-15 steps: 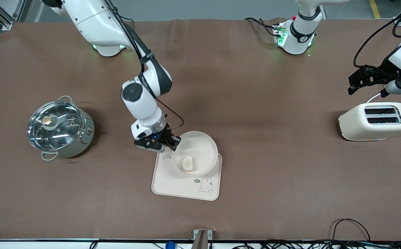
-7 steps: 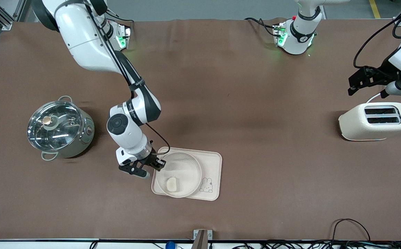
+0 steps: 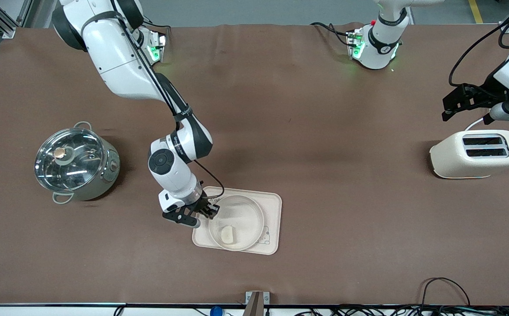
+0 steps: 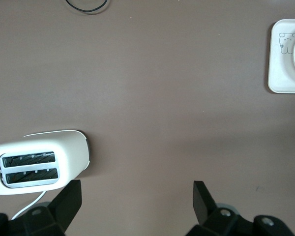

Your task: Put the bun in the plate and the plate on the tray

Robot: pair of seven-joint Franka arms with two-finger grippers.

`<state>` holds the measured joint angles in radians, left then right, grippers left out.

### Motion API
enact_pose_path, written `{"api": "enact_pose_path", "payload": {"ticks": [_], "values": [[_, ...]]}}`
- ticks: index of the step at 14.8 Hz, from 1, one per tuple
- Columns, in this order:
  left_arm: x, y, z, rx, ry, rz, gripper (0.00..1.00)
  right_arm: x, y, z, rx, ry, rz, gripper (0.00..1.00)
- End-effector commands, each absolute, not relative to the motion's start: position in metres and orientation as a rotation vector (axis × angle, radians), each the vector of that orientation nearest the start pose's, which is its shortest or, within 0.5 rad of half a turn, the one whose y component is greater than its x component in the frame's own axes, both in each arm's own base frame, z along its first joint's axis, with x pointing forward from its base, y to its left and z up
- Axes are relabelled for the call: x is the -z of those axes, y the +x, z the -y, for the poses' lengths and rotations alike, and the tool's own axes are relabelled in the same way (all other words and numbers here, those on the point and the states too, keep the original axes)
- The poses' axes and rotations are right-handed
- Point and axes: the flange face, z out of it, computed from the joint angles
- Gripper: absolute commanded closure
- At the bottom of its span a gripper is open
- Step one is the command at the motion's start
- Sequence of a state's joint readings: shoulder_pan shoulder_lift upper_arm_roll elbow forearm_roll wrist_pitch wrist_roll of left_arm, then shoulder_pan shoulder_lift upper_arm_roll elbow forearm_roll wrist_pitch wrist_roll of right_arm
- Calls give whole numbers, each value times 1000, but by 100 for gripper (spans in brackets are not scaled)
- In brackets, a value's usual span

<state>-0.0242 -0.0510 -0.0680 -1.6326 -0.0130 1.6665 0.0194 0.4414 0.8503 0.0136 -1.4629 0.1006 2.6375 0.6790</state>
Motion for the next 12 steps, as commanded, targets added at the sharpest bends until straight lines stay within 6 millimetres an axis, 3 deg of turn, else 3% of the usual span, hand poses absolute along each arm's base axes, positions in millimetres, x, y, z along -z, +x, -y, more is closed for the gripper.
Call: {"api": "enact_pose_path", "payload": {"ticks": [1, 4, 6, 9, 12], "values": [[-638, 545, 52, 128, -3131, -181, 0, -210, 674, -326, 332, -2844, -459, 16], [-638, 545, 52, 128, -3131, -154, 0, -228, 672, -320, 326, -2848, -463, 4], [-638, 545, 52, 128, -3135, -99, 0, -251, 673, -312, 345, -2834, -492, 0], [-639, 545, 51, 130, -3132, -118, 0, -301, 684, -275, 303, -2849, -552, 0], [-639, 545, 52, 133, -3132, -121, 0, -373, 685, -223, 226, -2888, -596, 0]]}}
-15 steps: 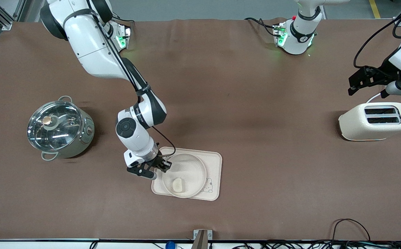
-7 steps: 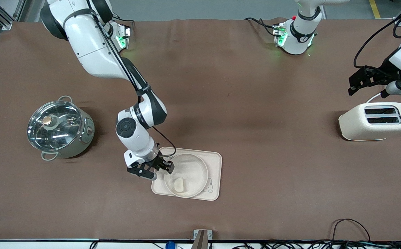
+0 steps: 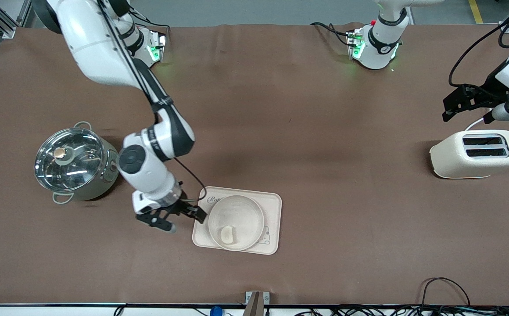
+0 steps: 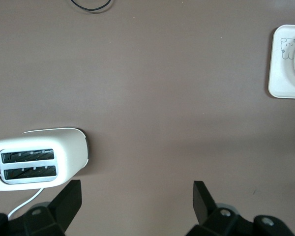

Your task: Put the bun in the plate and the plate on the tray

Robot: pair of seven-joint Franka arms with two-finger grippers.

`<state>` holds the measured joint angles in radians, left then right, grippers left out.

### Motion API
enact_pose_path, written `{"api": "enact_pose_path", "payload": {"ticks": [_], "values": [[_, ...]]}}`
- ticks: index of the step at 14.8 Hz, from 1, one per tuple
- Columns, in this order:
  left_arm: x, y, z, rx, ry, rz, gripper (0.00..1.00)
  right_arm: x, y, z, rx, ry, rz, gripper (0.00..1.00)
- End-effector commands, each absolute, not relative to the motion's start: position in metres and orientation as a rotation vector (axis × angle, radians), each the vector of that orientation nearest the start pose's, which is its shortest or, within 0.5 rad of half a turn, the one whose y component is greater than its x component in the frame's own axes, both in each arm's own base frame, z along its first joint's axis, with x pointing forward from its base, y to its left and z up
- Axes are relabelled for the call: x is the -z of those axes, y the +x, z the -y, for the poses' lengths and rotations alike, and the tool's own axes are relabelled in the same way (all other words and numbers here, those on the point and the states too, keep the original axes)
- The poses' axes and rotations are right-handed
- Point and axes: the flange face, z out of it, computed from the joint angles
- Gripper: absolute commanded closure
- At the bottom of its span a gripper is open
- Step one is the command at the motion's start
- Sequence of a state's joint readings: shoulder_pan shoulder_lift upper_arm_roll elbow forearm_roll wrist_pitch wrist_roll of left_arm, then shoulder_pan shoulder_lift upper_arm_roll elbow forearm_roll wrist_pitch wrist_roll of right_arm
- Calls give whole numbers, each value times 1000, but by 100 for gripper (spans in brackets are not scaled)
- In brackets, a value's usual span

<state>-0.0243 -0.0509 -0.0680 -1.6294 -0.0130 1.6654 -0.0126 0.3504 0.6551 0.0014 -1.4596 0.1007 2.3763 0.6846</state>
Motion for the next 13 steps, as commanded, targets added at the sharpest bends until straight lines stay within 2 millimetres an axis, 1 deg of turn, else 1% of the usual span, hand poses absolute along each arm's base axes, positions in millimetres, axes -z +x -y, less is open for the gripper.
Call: {"api": "enact_pose_path", "payload": {"ticks": [1, 2, 3, 4, 6, 7, 8, 9, 10, 11, 13], "values": [[-639, 545, 53, 135, -3134, -118, 0, -402, 681, -201, 203, -2918, -540, 0], [-639, 545, 53, 140, -3134, -113, 0, -428, 678, -181, 191, -2941, -476, 0], [-639, 545, 53, 140, -3134, -109, 0, -456, 677, -153, 205, -2952, -445, 0], [-639, 545, 53, 140, -3134, -109, 0, -477, 673, -129, 210, -2962, -421, 0], [-639, 545, 54, 140, -3136, -111, 0, -520, 655, -79, 167, -3001, -314, 0], [-639, 545, 53, 140, -3135, -111, 0, -541, 644, -56, 147, -3012, -264, 0], [-639, 545, 54, 140, -3136, -111, 0, -562, 629, -37, 103, -3027, -209, 0], [-639, 545, 54, 140, -3137, -109, 0, -576, 617, -22, 78, -3039, -176, 0], [-639, 545, 53, 140, -3137, -109, 0, -593, 605, -8, 97, -3049, -156, 0], [-639, 545, 53, 140, -3137, -109, 0, -604, 597, 0, 114, -3086, -104, 0], [-639, 545, 53, 140, -3137, -109, 0, -606, 595, 16, 108, -3117, -84, 0]]}}
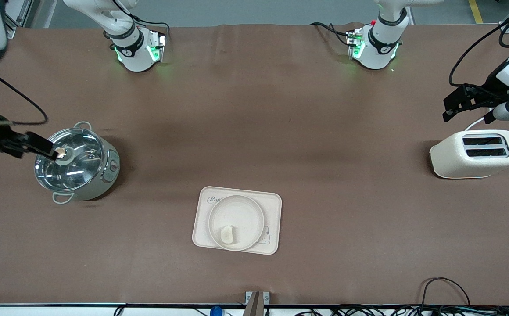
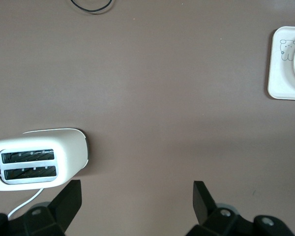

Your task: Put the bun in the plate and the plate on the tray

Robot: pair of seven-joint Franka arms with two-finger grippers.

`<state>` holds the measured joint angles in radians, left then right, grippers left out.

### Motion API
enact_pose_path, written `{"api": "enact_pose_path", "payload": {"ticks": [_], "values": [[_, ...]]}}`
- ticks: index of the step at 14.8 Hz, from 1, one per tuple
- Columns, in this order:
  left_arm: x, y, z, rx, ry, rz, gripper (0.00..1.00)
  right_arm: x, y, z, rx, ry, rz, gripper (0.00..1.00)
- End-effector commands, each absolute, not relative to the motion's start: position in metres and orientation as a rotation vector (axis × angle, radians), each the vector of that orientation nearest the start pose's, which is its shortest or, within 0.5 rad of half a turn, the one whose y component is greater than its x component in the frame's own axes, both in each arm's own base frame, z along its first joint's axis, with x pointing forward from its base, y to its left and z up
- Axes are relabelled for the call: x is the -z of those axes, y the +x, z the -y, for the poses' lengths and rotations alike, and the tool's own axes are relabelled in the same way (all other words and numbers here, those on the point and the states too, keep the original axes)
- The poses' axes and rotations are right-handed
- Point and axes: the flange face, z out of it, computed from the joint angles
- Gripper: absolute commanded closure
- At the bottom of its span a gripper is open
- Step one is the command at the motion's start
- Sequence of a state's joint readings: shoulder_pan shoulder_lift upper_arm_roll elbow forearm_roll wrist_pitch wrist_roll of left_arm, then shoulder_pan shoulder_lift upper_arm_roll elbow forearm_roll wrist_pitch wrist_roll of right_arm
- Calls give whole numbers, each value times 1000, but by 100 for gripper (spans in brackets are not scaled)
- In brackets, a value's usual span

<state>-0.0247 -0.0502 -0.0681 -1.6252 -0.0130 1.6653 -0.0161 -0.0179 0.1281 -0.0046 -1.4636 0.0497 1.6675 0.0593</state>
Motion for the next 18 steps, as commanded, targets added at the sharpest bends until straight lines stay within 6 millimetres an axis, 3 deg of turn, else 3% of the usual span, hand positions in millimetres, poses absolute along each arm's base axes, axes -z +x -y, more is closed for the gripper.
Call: {"api": "enact_pose_path", "payload": {"ticks": [1, 4, 7, 9, 16, 18], "values": [[-639, 545, 53, 140, -3137, -109, 0, -608, 596, 22, 120, -3111, -56, 0], [-639, 545, 53, 140, -3137, -109, 0, -621, 588, 28, 145, -3107, -60, 0], [-640, 545, 53, 137, -3137, -109, 0, -617, 583, 51, 120, -3109, -124, 0], [-639, 545, 53, 135, -3137, -113, 0, -619, 566, 49, 37, -3108, -123, 0], [-639, 546, 53, 135, -3130, -109, 0, -644, 553, 41, 88, -3108, -93, 0], [-649, 549, 54, 169, -3128, -104, 0, -645, 552, 41, 86, -3108, -90, 0]]}}
